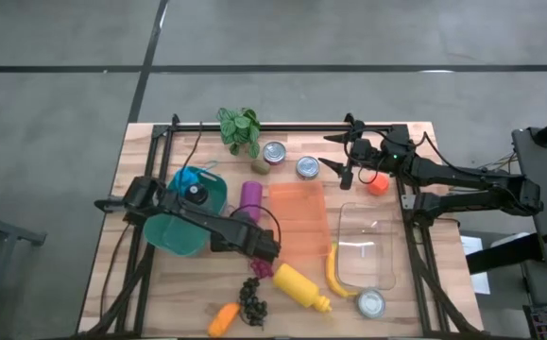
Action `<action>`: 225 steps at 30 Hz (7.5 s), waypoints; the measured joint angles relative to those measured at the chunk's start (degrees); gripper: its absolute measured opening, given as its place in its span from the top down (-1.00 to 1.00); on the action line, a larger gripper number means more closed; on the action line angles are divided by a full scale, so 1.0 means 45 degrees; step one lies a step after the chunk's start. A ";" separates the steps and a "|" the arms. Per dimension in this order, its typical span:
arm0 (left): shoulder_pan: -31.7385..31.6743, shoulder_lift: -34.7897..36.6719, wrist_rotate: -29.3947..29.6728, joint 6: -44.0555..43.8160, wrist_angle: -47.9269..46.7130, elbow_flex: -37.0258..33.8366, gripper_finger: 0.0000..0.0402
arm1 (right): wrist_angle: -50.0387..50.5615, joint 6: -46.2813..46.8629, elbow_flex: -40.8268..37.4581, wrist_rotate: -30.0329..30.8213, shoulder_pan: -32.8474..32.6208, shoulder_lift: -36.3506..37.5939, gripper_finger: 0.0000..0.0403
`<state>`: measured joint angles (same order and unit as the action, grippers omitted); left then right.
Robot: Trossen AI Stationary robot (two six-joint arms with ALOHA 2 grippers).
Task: Pick & Place Food Item
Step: Put the violet water bottle into the green bin
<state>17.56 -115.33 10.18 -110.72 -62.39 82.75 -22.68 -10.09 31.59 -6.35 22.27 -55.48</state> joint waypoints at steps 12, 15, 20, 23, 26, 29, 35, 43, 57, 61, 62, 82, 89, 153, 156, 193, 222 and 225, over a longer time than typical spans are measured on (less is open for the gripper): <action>-0.0132 -0.0015 -0.0074 -0.0152 0.2007 -0.1239 -0.06 | 0.0000 0.0000 -0.0001 0.0000 0.0004 -0.0001 -0.52; -0.0174 -0.0015 -0.0074 -0.0169 0.2212 -0.1468 -0.06 | -0.0005 0.0000 -0.0004 0.0000 0.0001 0.0000 -0.52; -0.0286 -0.0005 -0.0086 -0.0162 0.2399 -0.1717 -0.06 | -0.0004 0.0000 -0.0004 0.0000 0.0004 0.0000 -0.52; -0.0346 -0.0002 -0.0124 -0.0156 0.2405 -0.1717 -0.06 | -0.0003 0.0000 -0.0005 0.0000 0.0001 0.0000 -0.52; -0.0378 -0.0002 -0.0022 -0.0018 0.2427 -0.1717 -0.06 | 0.0000 0.0000 -0.0005 0.0000 0.0004 0.0000 -0.52; -0.0403 0.0000 0.0112 0.0273 0.2462 -0.1727 -0.06 | -0.0001 0.0000 -0.0005 0.0000 0.0000 0.0000 -0.52; -0.0440 -0.0005 0.0556 0.0646 0.2519 -0.1737 -0.06 | 0.0000 0.0000 -0.0005 0.0000 0.0004 0.0000 -0.52; -0.0507 -0.0010 0.0693 0.0652 0.2555 -0.1742 -0.06 | -0.0004 0.0000 -0.0005 0.0000 0.0003 0.0000 -0.52; -0.0697 -0.0010 0.0496 0.0164 0.2827 -0.1471 -0.02 | 0.0000 0.0000 -0.0004 0.0000 -0.0001 0.0000 -0.52; -0.0874 0.0000 0.0503 -0.0013 0.2818 -0.1348 -0.02 | 0.0000 0.0000 -0.0003 0.0000 -0.0001 0.0000 -0.52; -0.0931 0.0000 0.0507 -0.0027 0.2803 -0.1348 -0.02 | -0.0005 0.0000 -0.0003 0.0000 0.0002 0.0000 -0.52; -0.1248 0.0000 0.0887 0.0900 0.2621 -0.1373 -0.02 | 0.0000 0.0000 -0.0005 0.0000 0.0004 0.0000 -0.52; -0.1248 0.0000 0.0882 0.0987 0.2623 -0.1373 -0.02 | -0.0002 0.0000 -0.0005 0.0000 0.0001 0.0000 -0.52; -0.1268 0.0005 0.0879 0.0973 0.2936 -0.1371 0.42 | 0.0000 0.0000 -0.0005 0.0000 0.0001 0.0000 -0.52; -0.1268 0.0010 0.0877 0.0973 0.2958 -0.1373 0.42 | 0.0000 0.0000 -0.0001 0.0000 0.0003 0.0000 -0.52; -0.1263 0.0010 0.0497 0.2313 0.3064 -0.1369 0.42 | 0.0000 0.0000 -0.0005 0.0000 0.0002 -0.0003 -0.52; -0.1268 0.0010 0.0498 0.2260 0.3189 -0.1368 0.75 | 0.0000 0.0000 -0.0005 0.0000 0.0004 0.0000 -0.52; -0.1268 0.0012 0.0498 0.2260 0.3193 -0.1368 0.77 | 0.0000 0.0000 -0.0002 0.0000 0.0001 -0.0001 -0.52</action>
<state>11.86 -115.28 12.43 -100.55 -48.02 76.60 -22.68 -10.09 31.58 -6.35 22.27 -55.49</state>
